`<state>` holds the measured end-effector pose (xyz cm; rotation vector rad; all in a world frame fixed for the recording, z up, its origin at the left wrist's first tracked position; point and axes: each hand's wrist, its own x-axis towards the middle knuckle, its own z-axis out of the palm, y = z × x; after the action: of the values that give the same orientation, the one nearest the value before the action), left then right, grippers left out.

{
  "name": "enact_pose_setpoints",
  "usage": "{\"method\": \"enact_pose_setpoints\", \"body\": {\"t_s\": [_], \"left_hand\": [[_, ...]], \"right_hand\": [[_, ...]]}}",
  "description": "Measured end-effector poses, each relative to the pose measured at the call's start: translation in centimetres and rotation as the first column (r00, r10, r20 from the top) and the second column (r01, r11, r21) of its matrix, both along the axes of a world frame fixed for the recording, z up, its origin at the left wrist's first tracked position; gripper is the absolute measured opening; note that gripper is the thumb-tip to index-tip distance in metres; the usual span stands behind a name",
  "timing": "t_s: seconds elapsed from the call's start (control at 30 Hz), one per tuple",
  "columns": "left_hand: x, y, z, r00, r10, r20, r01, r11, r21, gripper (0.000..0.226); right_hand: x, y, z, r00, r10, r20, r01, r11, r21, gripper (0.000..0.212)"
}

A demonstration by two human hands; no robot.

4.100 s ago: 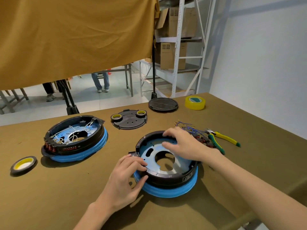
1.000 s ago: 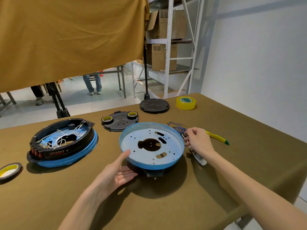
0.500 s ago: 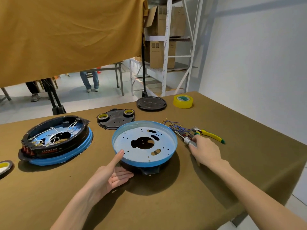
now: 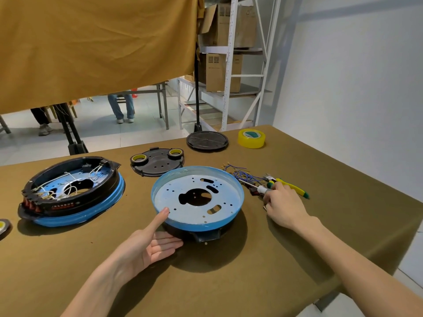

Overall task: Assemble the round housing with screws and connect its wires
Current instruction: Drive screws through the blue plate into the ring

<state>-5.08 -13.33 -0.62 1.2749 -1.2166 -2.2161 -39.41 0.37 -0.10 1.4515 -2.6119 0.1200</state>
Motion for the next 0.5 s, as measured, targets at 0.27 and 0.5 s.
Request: {"method": "enact_pose_setpoints", "body": {"t_s": [0.27,0.5], "left_hand": [[0.5,0.0,0.0,0.999,-0.002,-0.045,0.005,0.999,0.052,0.087],[0.5,0.1,-0.1,0.998,-0.046,-0.035,0.048,0.998,0.048,0.085]], "right_hand": [[1.8,0.0,-0.4,0.999,0.036,0.023,-0.033,0.993,-0.113,0.018],[7.3,-3.4,4.7,0.757,0.436,0.486,0.088,0.67,-0.737,0.006]]}}
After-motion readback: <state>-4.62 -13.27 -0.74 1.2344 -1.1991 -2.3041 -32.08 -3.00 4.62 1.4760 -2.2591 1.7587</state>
